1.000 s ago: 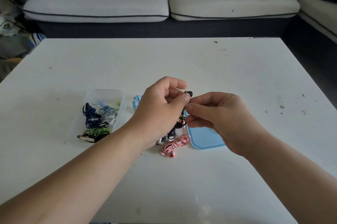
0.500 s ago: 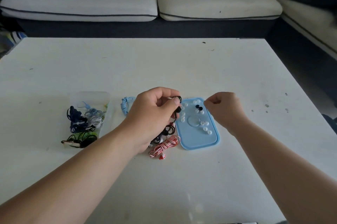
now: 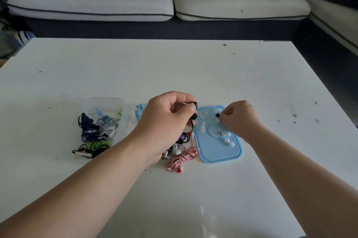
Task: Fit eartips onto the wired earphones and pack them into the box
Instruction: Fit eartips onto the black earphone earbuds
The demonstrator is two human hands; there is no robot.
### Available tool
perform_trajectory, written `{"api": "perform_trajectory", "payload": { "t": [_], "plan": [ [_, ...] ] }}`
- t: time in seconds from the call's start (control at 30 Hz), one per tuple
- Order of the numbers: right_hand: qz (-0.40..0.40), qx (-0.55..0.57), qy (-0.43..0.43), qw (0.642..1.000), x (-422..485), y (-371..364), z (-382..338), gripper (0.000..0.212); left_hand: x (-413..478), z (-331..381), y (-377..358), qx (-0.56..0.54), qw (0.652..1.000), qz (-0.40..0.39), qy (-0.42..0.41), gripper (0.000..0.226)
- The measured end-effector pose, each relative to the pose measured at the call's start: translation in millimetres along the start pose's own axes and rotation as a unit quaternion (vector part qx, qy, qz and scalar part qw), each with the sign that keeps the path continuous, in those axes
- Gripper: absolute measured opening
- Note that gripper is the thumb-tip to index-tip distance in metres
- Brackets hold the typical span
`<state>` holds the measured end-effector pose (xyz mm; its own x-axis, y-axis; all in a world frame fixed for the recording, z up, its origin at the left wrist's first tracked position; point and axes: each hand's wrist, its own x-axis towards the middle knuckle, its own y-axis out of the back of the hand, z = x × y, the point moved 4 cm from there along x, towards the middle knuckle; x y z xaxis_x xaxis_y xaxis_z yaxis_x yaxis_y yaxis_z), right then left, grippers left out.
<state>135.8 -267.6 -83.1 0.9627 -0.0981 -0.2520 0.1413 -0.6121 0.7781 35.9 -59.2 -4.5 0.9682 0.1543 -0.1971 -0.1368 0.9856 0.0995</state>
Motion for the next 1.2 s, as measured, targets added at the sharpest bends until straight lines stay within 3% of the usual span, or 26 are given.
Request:
{"api": "perform_trajectory", "payload": {
  "t": [0.1,0.2,0.33,0.4,0.57,0.83,0.97,1.07,1.2],
  "plan": [
    [0.025,0.048,0.025,0.998,-11,17,-9,0.013,-2,2,3,-0.004,1.000,0.008,-0.003,0.014],
    [0.028,0.181,0.039,0.982,-35,37,-32,0.007,-4,5,6,-0.016,1.000,0.006,0.002,0.012],
    [-0.060,0.416,0.017,0.907,-82,46,-66,0.009,-10,13,8,-0.028,1.000,-0.010,-0.010,0.019],
    [-0.098,0.469,0.000,0.878,-102,44,-78,0.015,-14,18,8,-0.028,0.999,-0.022,-0.018,0.025],
    [-0.116,0.522,-0.029,0.845,-118,40,-79,0.012,-20,26,14,-0.031,0.999,-0.017,-0.033,0.020],
    [-0.215,0.552,-0.019,0.805,-109,19,-84,0.017,-17,24,17,-0.022,0.998,-0.035,-0.053,0.011],
    [-0.253,0.563,-0.007,0.787,-100,16,-85,0.034,-13,24,17,-0.020,0.997,-0.037,-0.057,0.013],
    [-0.253,0.576,-0.005,0.777,-97,15,-85,0.018,-9,22,15,0.001,0.997,-0.037,-0.068,0.017],
    [-0.249,0.560,0.004,0.790,-95,13,-83,0.017,-7,20,13,0.021,0.996,-0.036,-0.080,0.018]
  ]
}}
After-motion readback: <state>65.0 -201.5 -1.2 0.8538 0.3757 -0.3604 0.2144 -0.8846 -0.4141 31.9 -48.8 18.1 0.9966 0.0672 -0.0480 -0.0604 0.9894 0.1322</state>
